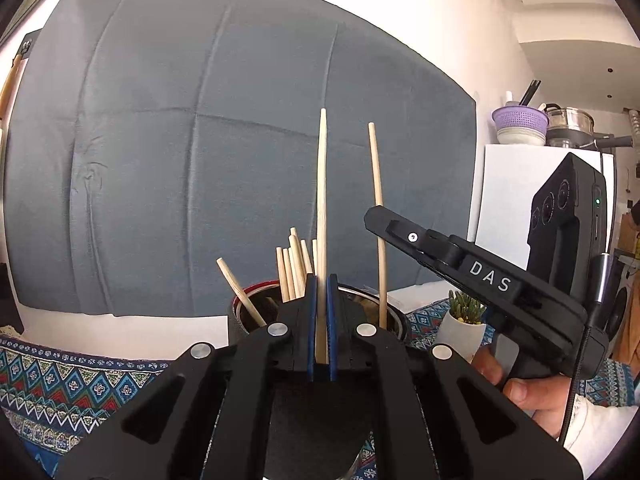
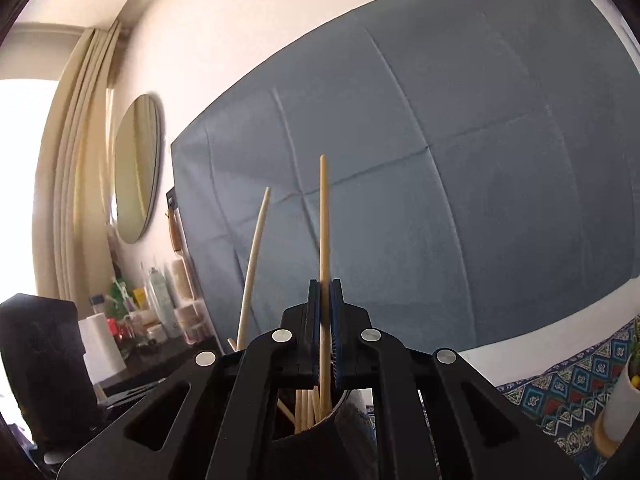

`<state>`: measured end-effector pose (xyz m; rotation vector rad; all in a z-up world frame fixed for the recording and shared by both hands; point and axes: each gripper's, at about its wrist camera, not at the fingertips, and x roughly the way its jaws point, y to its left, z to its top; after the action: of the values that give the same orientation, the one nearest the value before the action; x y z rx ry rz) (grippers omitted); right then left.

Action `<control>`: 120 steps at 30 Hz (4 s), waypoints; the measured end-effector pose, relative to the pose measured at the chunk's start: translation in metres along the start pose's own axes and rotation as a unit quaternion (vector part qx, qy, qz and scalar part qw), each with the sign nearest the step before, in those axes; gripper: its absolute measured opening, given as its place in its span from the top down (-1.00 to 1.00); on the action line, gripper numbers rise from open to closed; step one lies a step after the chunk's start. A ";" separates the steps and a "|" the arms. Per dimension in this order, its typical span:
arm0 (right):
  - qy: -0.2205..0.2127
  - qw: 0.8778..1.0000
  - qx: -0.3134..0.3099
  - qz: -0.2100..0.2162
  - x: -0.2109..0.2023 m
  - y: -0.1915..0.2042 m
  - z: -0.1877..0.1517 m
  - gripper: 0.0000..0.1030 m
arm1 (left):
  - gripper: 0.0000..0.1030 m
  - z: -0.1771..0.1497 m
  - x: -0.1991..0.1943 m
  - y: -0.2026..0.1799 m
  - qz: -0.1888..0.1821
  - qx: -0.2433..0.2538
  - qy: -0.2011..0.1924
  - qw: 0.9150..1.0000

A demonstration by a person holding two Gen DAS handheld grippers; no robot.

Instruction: Organize utensils

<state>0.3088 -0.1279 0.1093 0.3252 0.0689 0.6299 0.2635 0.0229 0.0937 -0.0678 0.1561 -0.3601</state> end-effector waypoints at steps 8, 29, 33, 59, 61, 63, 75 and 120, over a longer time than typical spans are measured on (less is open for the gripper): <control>0.021 1.000 -0.008 0.001 -0.001 0.000 -0.005 0.91 | 0.90 0.002 -0.011 -0.002 0.012 0.013 0.037 0.999; 0.068 0.996 -0.059 -0.011 0.005 0.005 0.000 0.85 | 0.27 0.024 -0.009 0.006 0.037 0.032 0.133 0.990; 0.069 0.996 -0.060 -0.021 0.002 0.003 0.007 0.47 | -0.01 0.029 -0.015 0.005 0.041 0.040 0.128 0.990; 0.104 0.983 -0.144 -0.055 -0.104 0.076 0.016 -0.67 | -0.74 0.012 -0.136 -0.004 0.098 -0.018 0.110 0.989; 0.107 0.982 -0.146 -0.061 -0.116 0.082 0.011 -0.68 | -0.80 0.005 -0.146 -0.007 0.094 -0.027 0.110 0.989; 0.109 0.982 -0.140 -0.067 -0.128 0.086 0.006 -0.69 | -0.85 -0.004 -0.154 -0.011 0.092 -0.032 0.115 0.989; 0.154 0.980 -0.067 -0.105 -0.190 0.077 -0.029 -0.72 | -0.88 -0.060 -0.179 -0.034 0.103 -0.030 0.167 0.980; 0.178 0.971 -0.108 -0.118 -0.279 0.098 -0.107 -0.84 | -0.88 -0.119 -0.232 -0.095 0.151 -0.038 0.175 0.972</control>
<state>0.0111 -0.1881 0.0290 -0.0106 0.3754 0.4475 -0.0035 0.0118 0.0175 -0.0543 0.5230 -0.0588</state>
